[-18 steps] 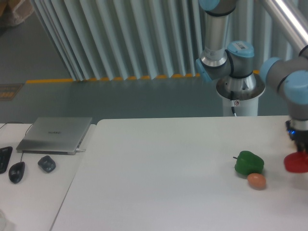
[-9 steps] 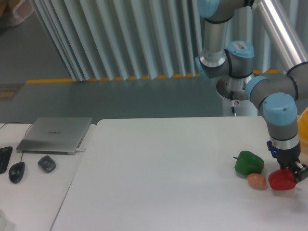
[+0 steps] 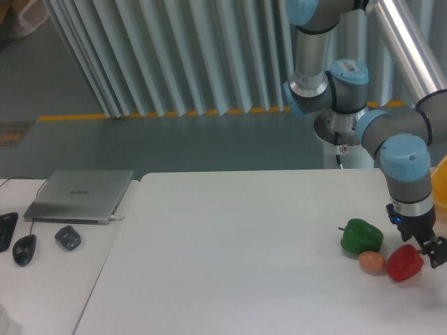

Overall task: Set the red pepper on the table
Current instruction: 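Open the gripper to release the red pepper beside the green pepper, then lift the open gripper up away from the red pepper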

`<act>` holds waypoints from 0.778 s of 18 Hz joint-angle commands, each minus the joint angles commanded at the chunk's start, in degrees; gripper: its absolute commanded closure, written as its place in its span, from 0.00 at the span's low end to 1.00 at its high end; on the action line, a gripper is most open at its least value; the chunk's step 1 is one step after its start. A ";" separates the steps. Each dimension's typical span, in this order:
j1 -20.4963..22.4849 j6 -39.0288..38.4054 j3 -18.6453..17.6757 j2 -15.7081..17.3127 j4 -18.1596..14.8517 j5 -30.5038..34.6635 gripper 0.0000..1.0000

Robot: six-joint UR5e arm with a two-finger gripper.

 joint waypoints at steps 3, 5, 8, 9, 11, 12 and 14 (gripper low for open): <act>0.17 0.17 0.00 1.93 -0.97 -2.09 0.00; 0.00 0.17 -0.09 2.38 -1.06 -3.16 0.00; 0.08 0.52 0.61 3.86 -3.68 -6.05 0.00; 0.34 1.83 2.01 4.05 -6.13 -6.50 0.00; 1.04 9.62 5.34 3.96 -12.98 -6.68 0.00; 1.92 13.50 7.36 3.87 -15.71 -6.85 0.00; 2.10 14.59 8.00 3.87 -16.09 -6.77 0.00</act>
